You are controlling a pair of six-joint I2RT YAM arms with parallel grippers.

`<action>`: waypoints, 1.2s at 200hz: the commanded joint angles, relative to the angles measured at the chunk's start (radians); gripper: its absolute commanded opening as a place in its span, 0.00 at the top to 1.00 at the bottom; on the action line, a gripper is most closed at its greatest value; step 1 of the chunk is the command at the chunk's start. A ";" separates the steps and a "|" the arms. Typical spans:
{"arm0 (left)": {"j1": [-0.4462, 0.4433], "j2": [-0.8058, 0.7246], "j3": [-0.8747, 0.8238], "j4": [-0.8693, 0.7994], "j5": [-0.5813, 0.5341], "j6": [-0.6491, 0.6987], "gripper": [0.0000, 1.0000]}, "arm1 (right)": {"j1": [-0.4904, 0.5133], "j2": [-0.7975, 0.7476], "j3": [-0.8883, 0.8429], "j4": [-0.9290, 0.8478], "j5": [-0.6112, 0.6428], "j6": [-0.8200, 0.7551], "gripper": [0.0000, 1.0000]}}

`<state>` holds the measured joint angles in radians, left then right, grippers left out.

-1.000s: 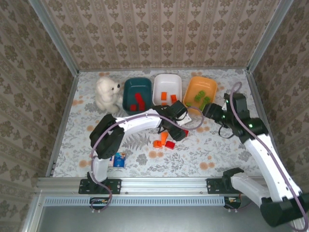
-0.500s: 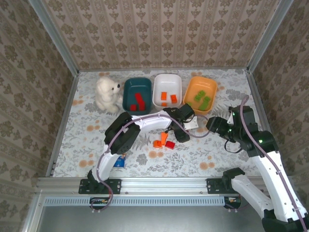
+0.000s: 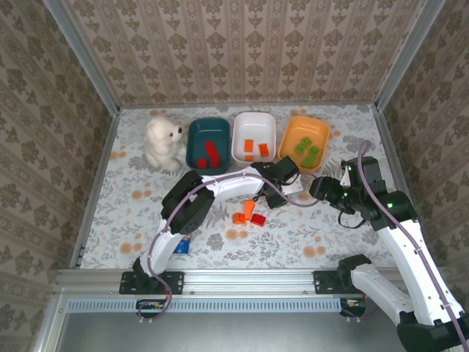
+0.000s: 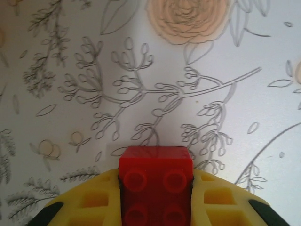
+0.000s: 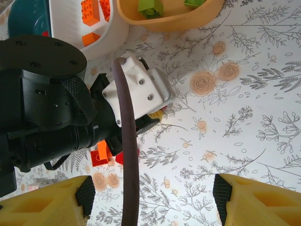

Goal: Sort the legos into containers by color

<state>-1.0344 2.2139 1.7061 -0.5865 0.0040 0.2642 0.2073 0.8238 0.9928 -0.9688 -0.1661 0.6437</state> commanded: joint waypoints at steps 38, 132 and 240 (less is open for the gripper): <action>0.216 -0.177 0.072 -0.002 -0.081 -0.272 0.90 | 0.005 0.047 0.049 0.053 -0.078 -0.080 0.32; 0.628 -0.036 0.171 0.094 0.152 -0.689 0.87 | 0.217 0.221 0.075 0.204 -0.112 -0.057 0.32; 0.671 0.137 0.292 0.018 0.274 -0.797 0.65 | 0.307 0.383 0.103 0.196 -0.093 -0.097 0.32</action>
<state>-0.3649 2.3585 1.9949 -0.5518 0.2237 -0.4995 0.4850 1.1526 1.0519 -0.7586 -0.2707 0.5762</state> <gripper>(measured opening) 0.289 0.680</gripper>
